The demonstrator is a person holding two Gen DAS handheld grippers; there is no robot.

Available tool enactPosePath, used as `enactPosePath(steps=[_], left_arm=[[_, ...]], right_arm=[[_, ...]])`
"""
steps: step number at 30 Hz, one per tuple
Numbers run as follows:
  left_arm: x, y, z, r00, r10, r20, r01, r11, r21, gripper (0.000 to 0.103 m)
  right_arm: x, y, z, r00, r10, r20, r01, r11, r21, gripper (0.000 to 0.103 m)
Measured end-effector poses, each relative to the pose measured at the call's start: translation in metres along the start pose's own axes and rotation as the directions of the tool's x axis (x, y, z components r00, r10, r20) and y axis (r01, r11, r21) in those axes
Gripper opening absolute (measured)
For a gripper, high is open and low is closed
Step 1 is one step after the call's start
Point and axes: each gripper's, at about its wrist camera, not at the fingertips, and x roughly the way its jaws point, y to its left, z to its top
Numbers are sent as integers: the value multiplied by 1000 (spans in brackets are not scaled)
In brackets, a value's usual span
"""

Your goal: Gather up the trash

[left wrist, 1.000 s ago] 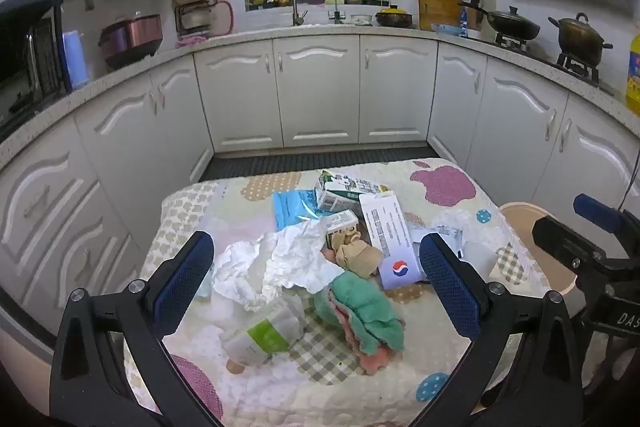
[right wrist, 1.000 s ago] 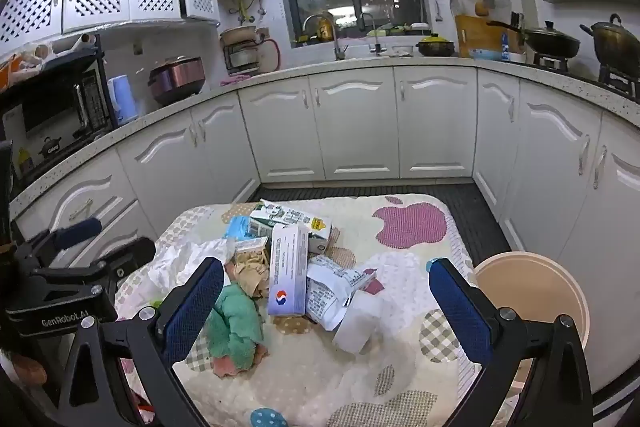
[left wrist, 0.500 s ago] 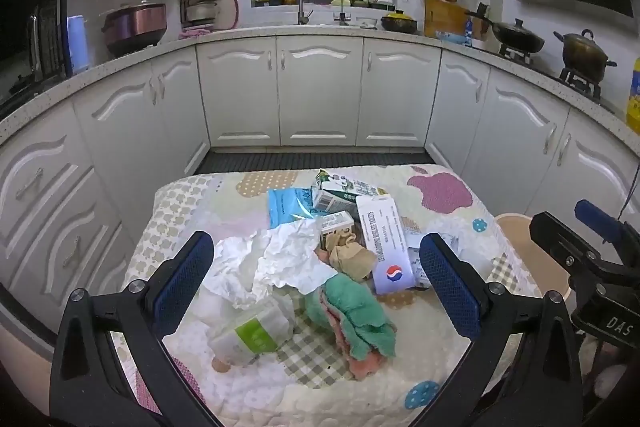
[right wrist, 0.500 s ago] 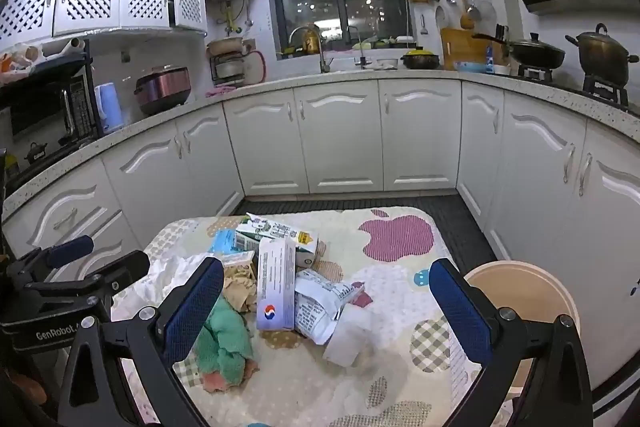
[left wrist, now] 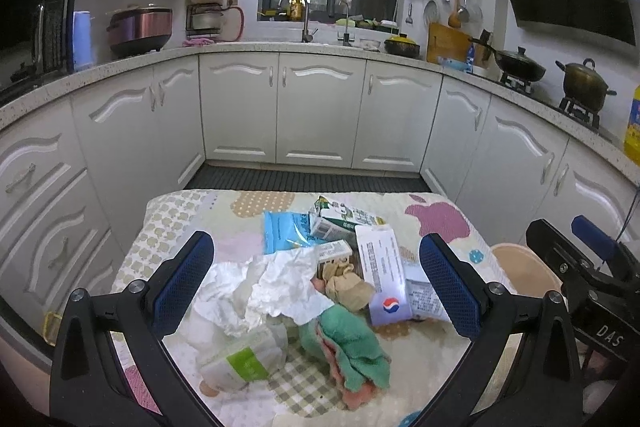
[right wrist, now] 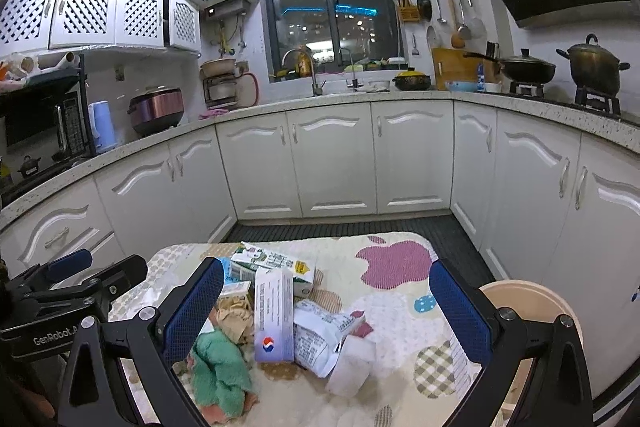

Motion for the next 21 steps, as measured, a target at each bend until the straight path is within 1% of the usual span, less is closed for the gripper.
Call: enactPosePath(steps=[13, 21], left_arm=[[9, 5, -2, 1000, -2, -20, 2, 1000, -16, 102], [8, 6, -3, 1000, -1, -16, 1, 1000, -17, 102]], right_arm=[[12, -5, -2, 1000, -11, -19, 11, 1000, 4, 102], [13, -3, -3, 1000, -13, -23, 13, 1000, 3, 102]])
